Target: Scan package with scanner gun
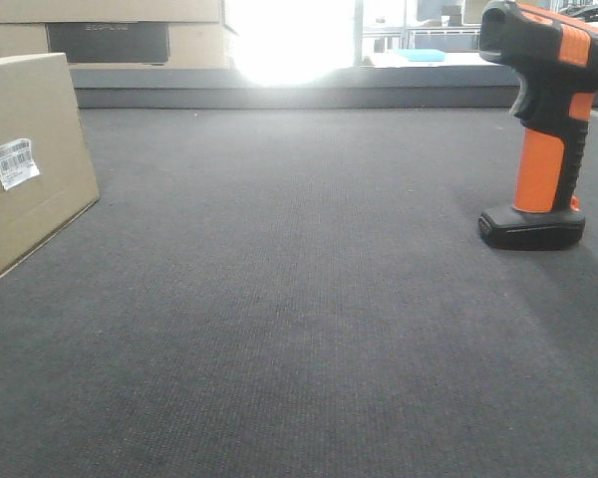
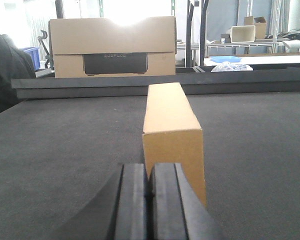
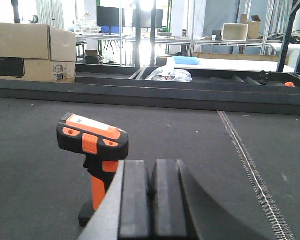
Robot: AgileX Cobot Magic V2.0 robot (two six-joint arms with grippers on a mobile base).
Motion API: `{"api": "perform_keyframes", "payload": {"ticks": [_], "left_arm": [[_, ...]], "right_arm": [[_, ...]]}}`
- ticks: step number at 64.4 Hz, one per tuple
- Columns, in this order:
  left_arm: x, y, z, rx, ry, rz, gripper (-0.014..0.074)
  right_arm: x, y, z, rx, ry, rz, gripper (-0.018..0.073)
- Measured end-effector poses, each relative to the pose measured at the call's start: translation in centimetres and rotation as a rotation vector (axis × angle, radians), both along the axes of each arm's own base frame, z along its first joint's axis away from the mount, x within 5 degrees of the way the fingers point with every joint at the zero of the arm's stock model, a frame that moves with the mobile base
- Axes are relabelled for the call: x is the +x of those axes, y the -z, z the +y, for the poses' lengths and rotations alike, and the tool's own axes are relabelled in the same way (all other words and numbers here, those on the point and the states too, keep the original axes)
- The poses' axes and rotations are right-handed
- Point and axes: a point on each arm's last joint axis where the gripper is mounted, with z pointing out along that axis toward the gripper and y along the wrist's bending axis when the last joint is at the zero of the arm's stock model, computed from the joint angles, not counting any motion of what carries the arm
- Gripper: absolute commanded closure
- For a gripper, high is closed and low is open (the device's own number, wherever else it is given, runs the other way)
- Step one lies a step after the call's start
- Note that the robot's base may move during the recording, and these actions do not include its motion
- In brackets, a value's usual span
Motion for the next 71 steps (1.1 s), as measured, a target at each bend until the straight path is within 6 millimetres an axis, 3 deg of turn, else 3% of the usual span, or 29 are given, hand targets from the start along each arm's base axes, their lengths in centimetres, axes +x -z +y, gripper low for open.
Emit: {"api": "perform_keyframes", "payload": {"ticks": [10, 18, 35, 47, 71], "left_arm": [[0.0, 0.0, 0.0, 0.0, 0.0, 0.0, 0.0707], [0.0, 0.0, 0.0, 0.0, 0.0, 0.0, 0.0707], [0.0, 0.0, 0.0, 0.0, 0.0, -0.002, 0.0707], [0.0, 0.0, 0.0, 0.0, 0.0, -0.002, 0.0707], [0.0, 0.0, 0.0, -0.002, 0.0, -0.002, 0.0707]], "right_arm": [[0.0, 0.1, 0.2, 0.041, -0.021, 0.0, 0.0722], [0.7, 1.2, 0.3, 0.075, -0.04, 0.01, 0.0722], [3.0, 6.7, 0.0, 0.105, -0.014, 0.015, 0.0722], [3.5, 9.4, -0.5, 0.109, 0.053, 0.06, 0.0722], [3.5, 9.7, -0.7, 0.076, 0.084, 0.046, 0.0722]]}}
